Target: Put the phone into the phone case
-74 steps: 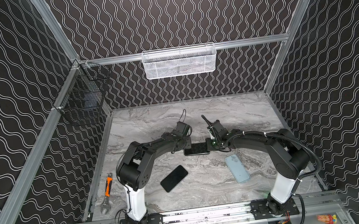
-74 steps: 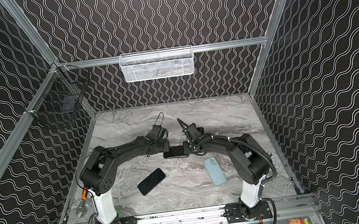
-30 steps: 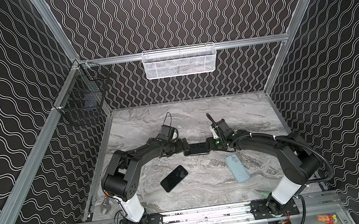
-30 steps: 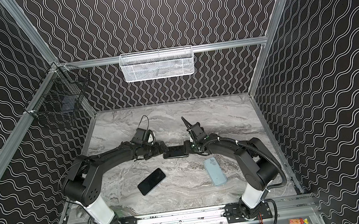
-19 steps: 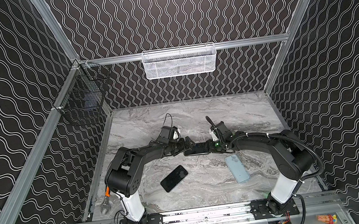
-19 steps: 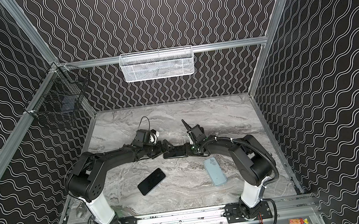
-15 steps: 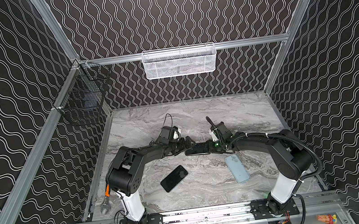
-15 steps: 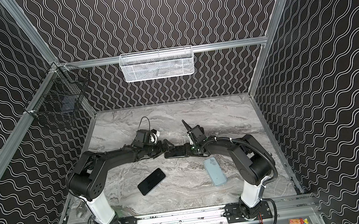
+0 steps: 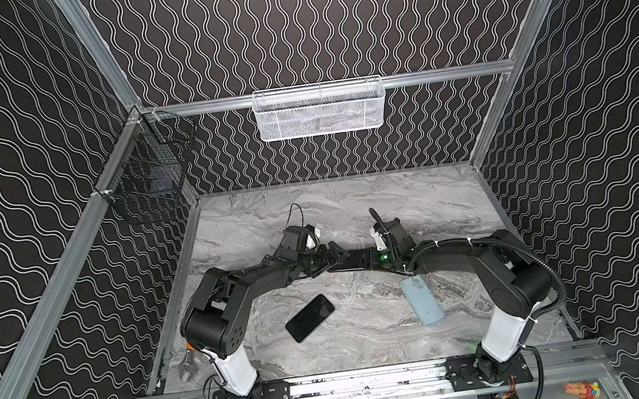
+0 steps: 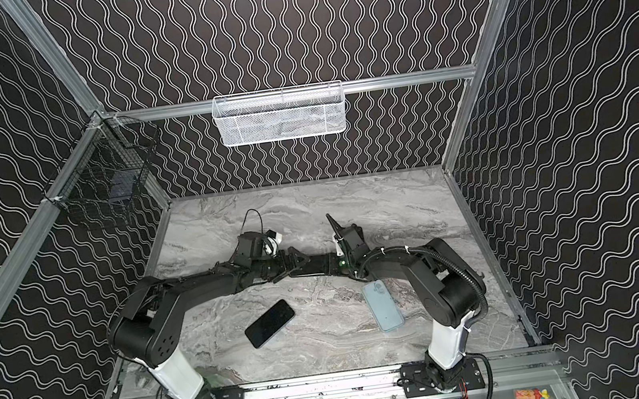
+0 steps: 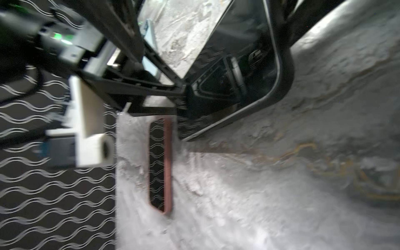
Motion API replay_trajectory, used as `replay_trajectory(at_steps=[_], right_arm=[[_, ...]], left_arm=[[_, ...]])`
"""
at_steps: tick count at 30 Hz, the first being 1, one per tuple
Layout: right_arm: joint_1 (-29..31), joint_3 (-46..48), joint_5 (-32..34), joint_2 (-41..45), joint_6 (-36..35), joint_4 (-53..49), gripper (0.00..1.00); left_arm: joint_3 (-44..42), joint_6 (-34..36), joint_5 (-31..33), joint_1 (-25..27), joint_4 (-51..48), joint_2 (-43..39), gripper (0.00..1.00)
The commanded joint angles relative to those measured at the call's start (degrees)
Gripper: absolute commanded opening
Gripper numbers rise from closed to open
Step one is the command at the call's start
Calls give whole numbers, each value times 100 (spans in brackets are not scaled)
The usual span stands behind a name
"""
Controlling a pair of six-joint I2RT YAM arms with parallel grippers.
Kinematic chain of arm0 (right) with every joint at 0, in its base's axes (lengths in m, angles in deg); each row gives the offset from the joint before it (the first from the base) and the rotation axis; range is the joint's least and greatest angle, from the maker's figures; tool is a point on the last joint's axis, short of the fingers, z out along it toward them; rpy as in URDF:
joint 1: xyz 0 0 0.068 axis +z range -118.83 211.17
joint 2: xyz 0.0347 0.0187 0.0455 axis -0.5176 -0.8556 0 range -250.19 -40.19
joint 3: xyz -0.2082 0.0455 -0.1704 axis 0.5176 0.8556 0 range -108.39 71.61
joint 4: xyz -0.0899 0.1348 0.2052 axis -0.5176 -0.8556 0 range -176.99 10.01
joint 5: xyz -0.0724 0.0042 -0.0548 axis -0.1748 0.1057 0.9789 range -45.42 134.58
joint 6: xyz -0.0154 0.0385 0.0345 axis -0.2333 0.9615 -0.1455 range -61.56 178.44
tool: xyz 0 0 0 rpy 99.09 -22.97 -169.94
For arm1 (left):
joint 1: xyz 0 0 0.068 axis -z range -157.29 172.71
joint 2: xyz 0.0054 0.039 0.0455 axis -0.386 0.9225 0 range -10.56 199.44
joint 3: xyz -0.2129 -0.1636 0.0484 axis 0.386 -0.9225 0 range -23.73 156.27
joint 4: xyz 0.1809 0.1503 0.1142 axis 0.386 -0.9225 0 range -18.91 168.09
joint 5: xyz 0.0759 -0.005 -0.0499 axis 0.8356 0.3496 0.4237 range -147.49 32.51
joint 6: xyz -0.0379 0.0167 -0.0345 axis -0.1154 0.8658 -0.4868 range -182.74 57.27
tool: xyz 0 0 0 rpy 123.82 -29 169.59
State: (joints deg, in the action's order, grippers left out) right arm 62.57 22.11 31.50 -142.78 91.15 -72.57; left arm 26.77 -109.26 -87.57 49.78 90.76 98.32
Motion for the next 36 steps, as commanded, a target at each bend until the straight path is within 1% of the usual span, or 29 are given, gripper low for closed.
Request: replay_trajectory(at_steps=[1,5,11,13,15,18,23,25,27,33,36], right_arm=[[18,80,-45,-104,148,-714,53],[18,81,-45,-119,141,-711,53],[16,70,-56,-171,157,-685,53],[16,43,-63,-200,166,-683,53],[16,41,-63,-218,166,-664,53],[16,24,-50,-233,167,-676,53],[17,1,-36,-242,175,-673,53],[18,1,-45,-248,183,-658,53],[16,4,-63,-262,194,-651,53],[16,-20,-81,-237,204,-654,53],[22,-59,-125,-134,219,-718,53]], left_arm=[[-11,-194,-290,10,655,-127,89],[-22,-196,-283,12,648,-183,82],[-130,-370,-309,76,920,-88,68],[-132,-404,-322,122,987,-51,59],[-122,-429,-319,164,1027,-13,55],[-97,-481,-342,204,1132,59,53],[-67,-542,-329,258,1235,122,47],[-49,-555,-331,274,1249,133,41],[-47,-574,-348,284,1294,158,33],[-101,-691,-359,295,1423,188,19],[-117,-693,-358,289,1416,148,10]])
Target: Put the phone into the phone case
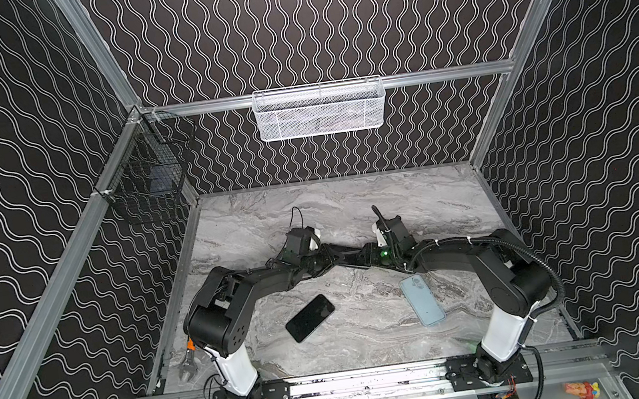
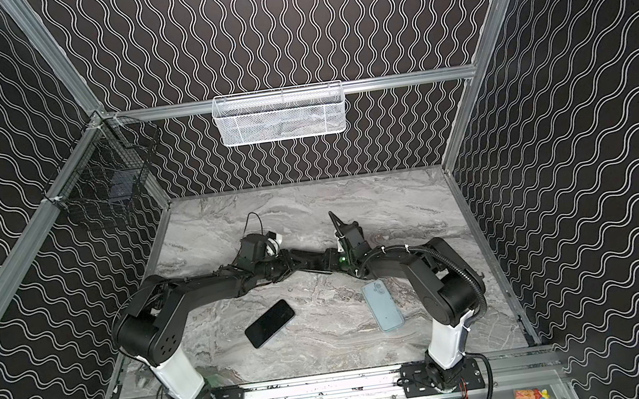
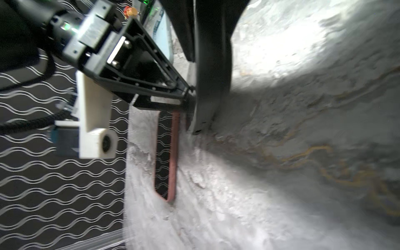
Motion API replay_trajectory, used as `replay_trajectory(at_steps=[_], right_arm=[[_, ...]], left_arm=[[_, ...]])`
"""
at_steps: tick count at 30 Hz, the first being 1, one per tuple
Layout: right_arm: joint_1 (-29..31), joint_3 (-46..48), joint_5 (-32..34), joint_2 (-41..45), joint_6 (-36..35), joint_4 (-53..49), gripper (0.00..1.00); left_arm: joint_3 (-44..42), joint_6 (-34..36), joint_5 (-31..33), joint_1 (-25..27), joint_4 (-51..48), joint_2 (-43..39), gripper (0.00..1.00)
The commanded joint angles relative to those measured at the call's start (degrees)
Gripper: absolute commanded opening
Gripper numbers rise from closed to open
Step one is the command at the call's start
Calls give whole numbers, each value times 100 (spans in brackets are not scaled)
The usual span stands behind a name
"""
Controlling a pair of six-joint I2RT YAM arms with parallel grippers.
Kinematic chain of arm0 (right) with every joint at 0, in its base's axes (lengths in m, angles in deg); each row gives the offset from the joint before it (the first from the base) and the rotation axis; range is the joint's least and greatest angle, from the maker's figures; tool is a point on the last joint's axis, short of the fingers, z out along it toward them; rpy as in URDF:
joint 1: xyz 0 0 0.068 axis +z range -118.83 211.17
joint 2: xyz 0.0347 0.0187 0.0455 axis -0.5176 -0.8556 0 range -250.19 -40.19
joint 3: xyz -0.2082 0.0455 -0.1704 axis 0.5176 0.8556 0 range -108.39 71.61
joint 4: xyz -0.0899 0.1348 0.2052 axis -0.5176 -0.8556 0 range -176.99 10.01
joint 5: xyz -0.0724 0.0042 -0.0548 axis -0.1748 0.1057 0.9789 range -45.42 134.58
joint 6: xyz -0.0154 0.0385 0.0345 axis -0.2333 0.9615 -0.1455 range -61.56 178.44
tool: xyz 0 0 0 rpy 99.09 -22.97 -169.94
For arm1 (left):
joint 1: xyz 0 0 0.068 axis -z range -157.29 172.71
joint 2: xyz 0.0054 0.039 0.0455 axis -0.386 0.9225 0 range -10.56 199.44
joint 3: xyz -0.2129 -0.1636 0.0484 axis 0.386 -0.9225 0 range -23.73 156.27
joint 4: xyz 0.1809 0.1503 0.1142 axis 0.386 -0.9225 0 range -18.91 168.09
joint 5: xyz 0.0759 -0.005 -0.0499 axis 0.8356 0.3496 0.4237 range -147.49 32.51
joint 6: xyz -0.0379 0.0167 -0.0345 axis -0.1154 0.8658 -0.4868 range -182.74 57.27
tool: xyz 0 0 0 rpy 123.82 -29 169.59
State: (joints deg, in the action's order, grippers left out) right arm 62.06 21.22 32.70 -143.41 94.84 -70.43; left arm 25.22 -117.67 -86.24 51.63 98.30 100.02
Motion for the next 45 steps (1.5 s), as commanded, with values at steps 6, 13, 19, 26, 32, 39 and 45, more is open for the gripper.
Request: replay_trajectory(at_steps=[6,13,19,26,32,39,45], right_arm=[[-194,-211,-398,846,-313,-1409,54],[-1567,-44,-1516,2471,-461,-1709,56],[-2547,240,-3020,3462,-623,-1596,62],[-3028,1162,-5050,3862,445,1009,76],[-3029,1592,-5565,3595,2002,3667,84],[-2911,1568,-5698,2994,3025,5220,72],[-2875,1498,-5694,2808,3292,5575,44]], left_arm=[[26,177,-599,-11,511,-338,0],[644,489,-1296,-164,-33,-829,0],[1429,511,-2029,-213,-295,-964,0],[1731,-635,-2569,-219,797,-872,0],[1713,-1284,-2740,-175,1488,-850,0],[1752,-1350,-2772,5,1584,-816,0],[1750,-1568,-2764,63,1820,-716,0]])
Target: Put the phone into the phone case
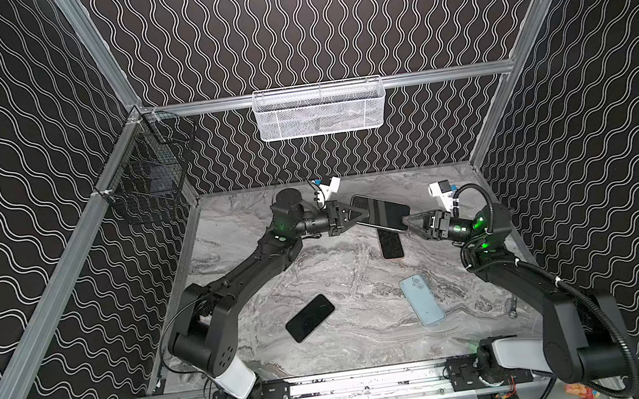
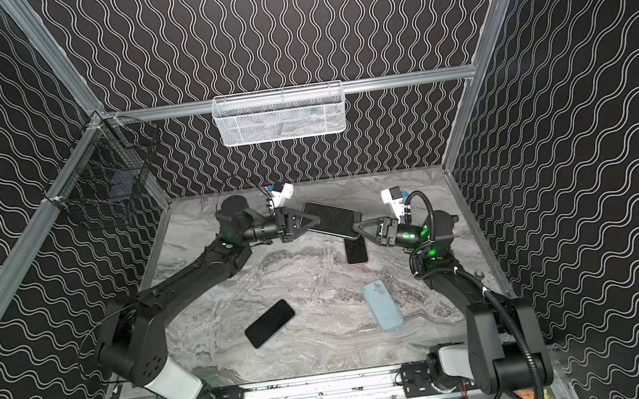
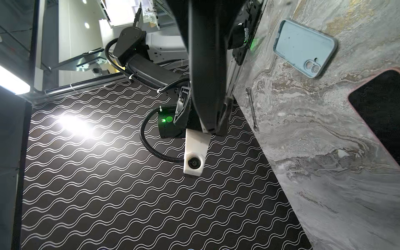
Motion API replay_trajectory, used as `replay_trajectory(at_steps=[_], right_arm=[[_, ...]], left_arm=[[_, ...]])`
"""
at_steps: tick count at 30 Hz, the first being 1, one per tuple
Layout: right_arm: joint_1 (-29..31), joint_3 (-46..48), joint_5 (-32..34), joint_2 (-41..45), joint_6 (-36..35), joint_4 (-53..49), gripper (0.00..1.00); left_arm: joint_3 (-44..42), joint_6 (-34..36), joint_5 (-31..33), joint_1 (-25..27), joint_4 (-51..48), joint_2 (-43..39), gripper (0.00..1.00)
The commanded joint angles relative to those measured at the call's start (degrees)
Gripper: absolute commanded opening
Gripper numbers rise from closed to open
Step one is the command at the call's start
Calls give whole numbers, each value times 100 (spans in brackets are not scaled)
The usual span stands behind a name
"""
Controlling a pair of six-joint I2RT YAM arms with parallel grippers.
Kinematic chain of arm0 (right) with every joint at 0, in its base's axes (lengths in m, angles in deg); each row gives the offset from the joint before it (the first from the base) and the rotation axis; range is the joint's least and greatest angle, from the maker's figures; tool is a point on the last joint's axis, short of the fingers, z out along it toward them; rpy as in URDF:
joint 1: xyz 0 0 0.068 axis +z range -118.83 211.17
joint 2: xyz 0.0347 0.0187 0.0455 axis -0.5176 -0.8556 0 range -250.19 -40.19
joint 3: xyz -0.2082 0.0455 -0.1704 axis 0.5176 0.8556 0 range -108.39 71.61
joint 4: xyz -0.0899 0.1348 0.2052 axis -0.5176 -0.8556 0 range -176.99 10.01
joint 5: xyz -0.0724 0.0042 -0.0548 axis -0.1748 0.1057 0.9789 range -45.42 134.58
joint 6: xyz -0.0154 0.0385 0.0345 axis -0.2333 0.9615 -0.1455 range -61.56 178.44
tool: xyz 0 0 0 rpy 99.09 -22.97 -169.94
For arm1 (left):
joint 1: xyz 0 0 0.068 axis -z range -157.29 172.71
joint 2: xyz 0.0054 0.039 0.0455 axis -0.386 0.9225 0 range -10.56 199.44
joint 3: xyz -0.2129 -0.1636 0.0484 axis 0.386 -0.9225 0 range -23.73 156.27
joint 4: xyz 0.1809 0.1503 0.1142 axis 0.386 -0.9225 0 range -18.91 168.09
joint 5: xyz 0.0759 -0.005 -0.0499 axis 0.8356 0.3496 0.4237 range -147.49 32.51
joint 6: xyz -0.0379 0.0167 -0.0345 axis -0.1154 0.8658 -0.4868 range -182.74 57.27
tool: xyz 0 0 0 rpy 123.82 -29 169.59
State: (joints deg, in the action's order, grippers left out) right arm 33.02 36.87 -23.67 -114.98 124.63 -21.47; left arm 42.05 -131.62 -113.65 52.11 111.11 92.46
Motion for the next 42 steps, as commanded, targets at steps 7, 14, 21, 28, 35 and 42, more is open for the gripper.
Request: replay_trajectory(at_steps=[7,14,21,28,35,42], right_arm=[[38,-25,7,-90,340,704,15],[37,-106,248,53,-292,-384,7],[96,16,45,66,77,70,44],[202,338,-43,-127,841,1213,49],[189,351,50,-227,1189,1625,41],[184,106,101,-325,1387,1723,40]], left_arm=[[67,-222,-12,35,575,131,0],[22,-253,33,47,636,153,4],[-193,-422,451,44,878,16,0],[-215,-747,553,47,1350,84,0],[-239,-708,479,53,1308,53,0],[-231,-735,447,66,1354,124,0]])
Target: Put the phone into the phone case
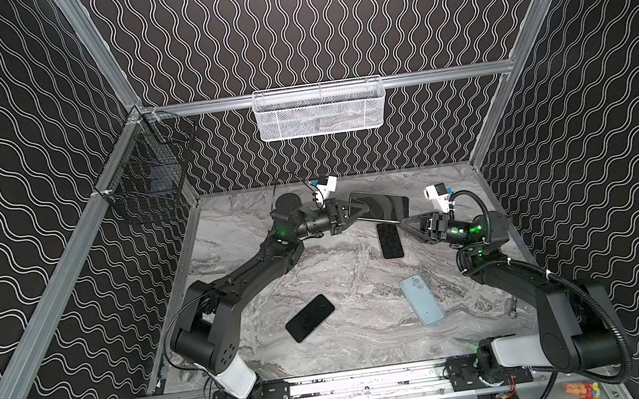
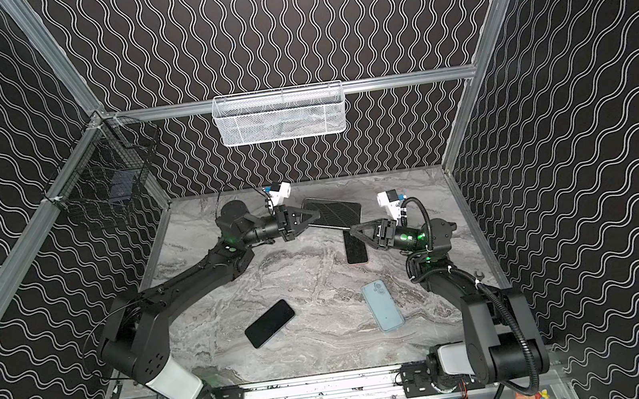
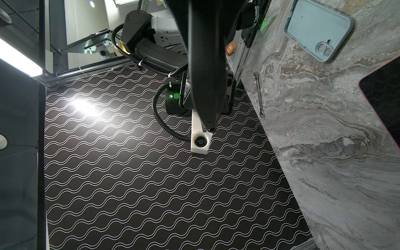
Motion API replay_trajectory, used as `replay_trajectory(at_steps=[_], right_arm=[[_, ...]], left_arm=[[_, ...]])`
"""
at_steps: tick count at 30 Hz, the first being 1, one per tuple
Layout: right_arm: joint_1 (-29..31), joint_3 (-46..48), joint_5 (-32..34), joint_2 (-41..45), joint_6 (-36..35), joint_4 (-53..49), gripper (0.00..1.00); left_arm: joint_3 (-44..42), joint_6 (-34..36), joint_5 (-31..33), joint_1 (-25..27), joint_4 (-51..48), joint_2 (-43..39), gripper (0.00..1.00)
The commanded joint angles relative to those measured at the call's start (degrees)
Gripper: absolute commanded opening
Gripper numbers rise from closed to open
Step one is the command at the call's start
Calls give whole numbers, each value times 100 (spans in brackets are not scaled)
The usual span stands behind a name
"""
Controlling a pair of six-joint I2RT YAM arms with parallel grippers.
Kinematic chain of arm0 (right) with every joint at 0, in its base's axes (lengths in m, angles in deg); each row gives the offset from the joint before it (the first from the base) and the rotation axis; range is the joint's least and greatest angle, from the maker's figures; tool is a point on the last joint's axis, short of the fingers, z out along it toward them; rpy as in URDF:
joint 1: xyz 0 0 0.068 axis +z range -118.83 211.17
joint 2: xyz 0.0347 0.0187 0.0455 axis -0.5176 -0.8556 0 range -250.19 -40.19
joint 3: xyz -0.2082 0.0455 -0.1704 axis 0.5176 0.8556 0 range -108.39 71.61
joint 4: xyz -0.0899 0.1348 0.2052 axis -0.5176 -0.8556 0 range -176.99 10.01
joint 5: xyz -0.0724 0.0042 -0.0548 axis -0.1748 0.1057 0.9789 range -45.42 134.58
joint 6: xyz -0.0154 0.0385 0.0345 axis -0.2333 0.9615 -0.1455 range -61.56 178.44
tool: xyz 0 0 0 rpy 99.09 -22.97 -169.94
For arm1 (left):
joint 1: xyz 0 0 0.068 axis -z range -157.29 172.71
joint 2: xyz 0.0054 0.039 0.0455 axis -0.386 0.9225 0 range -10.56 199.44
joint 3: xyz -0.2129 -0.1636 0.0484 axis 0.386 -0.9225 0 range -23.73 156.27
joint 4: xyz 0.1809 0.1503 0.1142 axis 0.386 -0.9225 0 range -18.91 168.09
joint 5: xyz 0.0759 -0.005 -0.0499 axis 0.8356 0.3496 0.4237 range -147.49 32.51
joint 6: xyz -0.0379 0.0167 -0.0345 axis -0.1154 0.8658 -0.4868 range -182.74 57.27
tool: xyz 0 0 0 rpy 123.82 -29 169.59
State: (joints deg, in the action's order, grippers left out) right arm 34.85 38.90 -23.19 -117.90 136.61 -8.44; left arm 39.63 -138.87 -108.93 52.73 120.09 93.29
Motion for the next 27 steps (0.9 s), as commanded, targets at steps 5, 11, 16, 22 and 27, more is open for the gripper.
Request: replay_trajectory(at_steps=[5,11,16,22,27], right_arm=[[1,-213,145,-176,348,553,34],[0,-304,159,-333,830,1023,21],[1,-280,150,-302,749,766,13],[-4,-365,199,-80,-171,-563,2],[18,-724,461,405,-1991,-3108,19]], left_arm=[[31,-74,-60,60,546,118,0],[40,328,-32,58,102,40,0],[106,591,-4,65,-191,-17,0],[87,518,6,57,-19,47,12],[57,346,-17,58,307,117,6]])
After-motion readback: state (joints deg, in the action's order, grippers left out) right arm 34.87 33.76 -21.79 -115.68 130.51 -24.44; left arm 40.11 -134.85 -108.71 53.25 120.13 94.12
